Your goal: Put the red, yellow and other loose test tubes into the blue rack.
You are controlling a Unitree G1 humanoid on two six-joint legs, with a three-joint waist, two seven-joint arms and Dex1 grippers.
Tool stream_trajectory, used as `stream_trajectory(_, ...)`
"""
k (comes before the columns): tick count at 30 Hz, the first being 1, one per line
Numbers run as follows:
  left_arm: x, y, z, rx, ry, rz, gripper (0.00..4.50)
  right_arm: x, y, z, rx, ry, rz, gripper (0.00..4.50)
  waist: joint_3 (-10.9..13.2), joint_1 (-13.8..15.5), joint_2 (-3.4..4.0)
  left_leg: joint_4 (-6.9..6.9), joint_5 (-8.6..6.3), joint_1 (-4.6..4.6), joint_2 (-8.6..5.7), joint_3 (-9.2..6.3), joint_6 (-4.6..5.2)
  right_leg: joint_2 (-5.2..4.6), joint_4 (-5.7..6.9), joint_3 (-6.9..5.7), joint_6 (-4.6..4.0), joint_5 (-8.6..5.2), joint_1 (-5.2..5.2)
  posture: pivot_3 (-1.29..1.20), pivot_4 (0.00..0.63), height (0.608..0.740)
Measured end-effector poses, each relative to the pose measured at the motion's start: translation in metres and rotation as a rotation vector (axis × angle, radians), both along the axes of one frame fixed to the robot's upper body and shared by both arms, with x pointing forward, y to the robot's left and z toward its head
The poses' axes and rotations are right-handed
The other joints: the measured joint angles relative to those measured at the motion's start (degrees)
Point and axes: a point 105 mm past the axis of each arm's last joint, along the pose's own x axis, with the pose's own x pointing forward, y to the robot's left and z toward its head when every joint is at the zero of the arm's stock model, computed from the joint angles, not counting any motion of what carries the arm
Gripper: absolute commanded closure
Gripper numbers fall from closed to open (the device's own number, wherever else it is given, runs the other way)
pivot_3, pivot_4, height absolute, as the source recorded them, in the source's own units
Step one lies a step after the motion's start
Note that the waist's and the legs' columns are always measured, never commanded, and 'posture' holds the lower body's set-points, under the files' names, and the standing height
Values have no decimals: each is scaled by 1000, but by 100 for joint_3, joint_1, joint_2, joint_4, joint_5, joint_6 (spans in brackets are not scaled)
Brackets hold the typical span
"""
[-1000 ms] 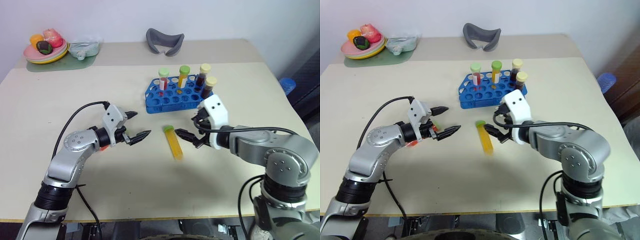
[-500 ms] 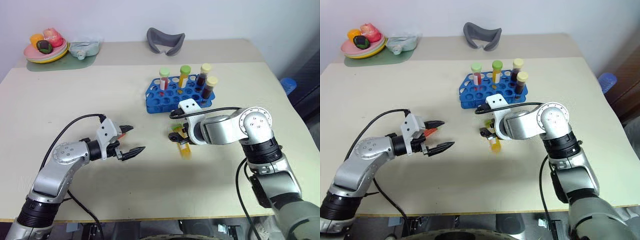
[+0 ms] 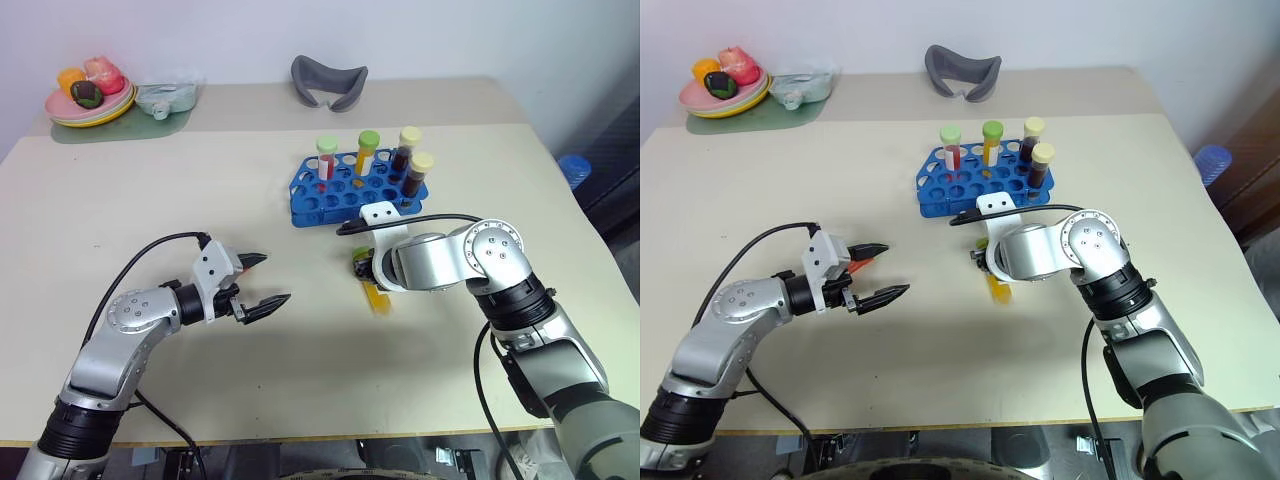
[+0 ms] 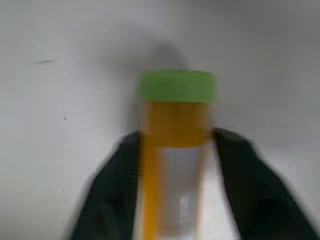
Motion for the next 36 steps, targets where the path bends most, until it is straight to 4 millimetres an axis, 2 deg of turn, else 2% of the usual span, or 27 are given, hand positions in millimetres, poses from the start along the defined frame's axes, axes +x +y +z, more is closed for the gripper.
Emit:
stream_trajectory(1,1,1,-2,-2,3,-2,0,0,0,0,-1,0,-2,3724,0,1,0,0,0,0,0,0,0,0,1,0,0,0,0,0,150,740)
stream_trajectory(9,1,1,-7,-7,-11,-16,0,1,-1,2,1,-8,5,3723,1,10,2,0,0,-1,0,0,0,-1,0,0,0,0,0,0,150,740)
stream_trajectory(11,1,0,-8,-15,-10,-12,0,6,3,22,53,-98,46,3723,5,10,8,0,0,-8,-1,1,0,-1,0,1,0,0,-8,0,150,740)
stream_trajectory(12,1,-1,-7,-22,-12,-10,0,10,8,39,116,-173,67,3723,5,11,7,-1,0,-7,0,0,1,1,0,0,0,0,-9,0,150,740)
stream_trajectory(13,1,-3,-5,-31,-21,-7,0,13,16,67,217,-297,103,3723,5,17,7,-6,0,-7,1,-1,1,2,-1,0,0,0,-11,0,150,740)
stream_trajectory(15,2,-6,-2,-44,-35,-4,0,16,21,101,308,-464,139,3723,2,27,4,-8,0,-7,2,-4,1,3,-5,-4,0,0,-8,0,150,740)
stream_trajectory(17,7,-9,5,-80,-57,19,0,28,13,129,348,-704,133,3723,2,79,3,-4,0,-7,0,-4,1,0,-17,-6,1,0,-1,0,150,740)
stream_trajectory(19,13,-12,12,-124,-77,42,0,40,-1,139,309,-890,118,3723,1,119,2,-3,-1,-7,-2,0,1,-4,-21,-5,2,1,2,0,150,740)
stream_trajectory(22,24,-18,22,-178,-104,75,0,55,-9,132,301,-1068,57,3723,-1,136,-1,-6,-1,-2,0,0,1,0,-16,-4,1,1,-1,0,150,740)
stream_trajectory(25,31,-26,32,-217,-131,86,0,69,-14,107,293,-1115,-22,3723,0,129,0,-5,0,-4,-1,5,0,-2,-12,1,1,1,-4,0,150,740)
stream_trajectory(27,33,-31,34,-233,-133,91,0,74,-14,97,293,-1149,-37,3723,0,128,1,-6,0,-3,-1,6,-1,-3,-12,1,2,1,-4,0,150,740)
stream_trajectory(32,33,-40,33,-281,-121,96,0,77,-2,90,322,-1237,-19,3723,0,123,1,-4,2,-2,-1,5,-4,-3,-8,1,1,1,-4,0,150,740)
stream_trajectory(36,30,-43,37,-302,-119,93,0,80,-2,86,329,-1269,-22,3723,0,130,1,-4,3,-2,-1,5,-5,-4,-7,0,1,1,-3,0,150,740)
